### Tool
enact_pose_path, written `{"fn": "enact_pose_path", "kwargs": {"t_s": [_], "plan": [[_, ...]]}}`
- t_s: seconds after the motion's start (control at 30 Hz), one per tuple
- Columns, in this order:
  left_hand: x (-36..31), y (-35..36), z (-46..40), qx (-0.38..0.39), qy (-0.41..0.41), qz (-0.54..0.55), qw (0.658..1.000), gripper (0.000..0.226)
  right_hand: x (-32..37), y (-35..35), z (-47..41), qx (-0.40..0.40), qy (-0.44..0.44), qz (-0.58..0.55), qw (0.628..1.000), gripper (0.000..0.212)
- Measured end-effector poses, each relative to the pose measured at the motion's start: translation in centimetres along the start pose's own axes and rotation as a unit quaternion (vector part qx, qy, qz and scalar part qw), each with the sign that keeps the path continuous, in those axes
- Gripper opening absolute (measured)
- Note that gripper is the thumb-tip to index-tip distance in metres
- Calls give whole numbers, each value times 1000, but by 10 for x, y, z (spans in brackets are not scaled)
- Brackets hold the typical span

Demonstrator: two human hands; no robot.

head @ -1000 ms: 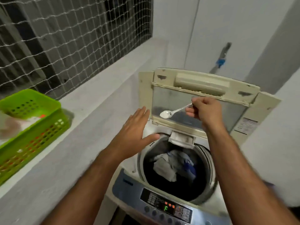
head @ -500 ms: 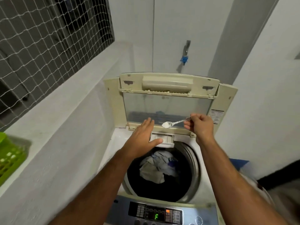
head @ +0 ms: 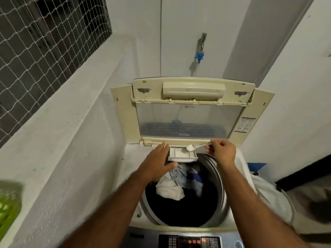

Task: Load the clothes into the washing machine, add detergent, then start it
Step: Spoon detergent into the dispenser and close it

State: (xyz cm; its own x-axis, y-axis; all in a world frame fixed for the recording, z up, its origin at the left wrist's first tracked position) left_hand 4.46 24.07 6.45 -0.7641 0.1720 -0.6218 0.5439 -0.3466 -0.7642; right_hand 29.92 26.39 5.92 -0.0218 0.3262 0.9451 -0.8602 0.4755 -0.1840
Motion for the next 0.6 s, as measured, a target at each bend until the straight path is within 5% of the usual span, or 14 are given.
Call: {"fn": "enact_pose_path", "kwargs": {"t_s": [0.3,0.47,0.6], "plan": [[35,27,-28,29,1,-40,999,95,-8,31,-2,-65,-102,263,957,16],[42,31,-36,-10,41,-78,996,66,-6,49,13,-41,-206,343,916,13],[41,35,-36,-11,55,-78,995,71,-1,51,21,-30,-259,379,888,13]]}}
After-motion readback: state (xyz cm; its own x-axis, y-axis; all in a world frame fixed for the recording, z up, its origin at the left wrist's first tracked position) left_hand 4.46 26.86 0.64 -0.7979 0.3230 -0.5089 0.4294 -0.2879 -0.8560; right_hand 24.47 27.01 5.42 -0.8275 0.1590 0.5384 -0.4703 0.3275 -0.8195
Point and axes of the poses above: each hand's wrist, its own z-axis away from the middle knuckle, its own y-axis out of the palm, x = y × z, the point moved 7 cm from there along -z, towards the middle knuckle, and after that the axes turned 8 degrees about z, right-handed, at the moved point
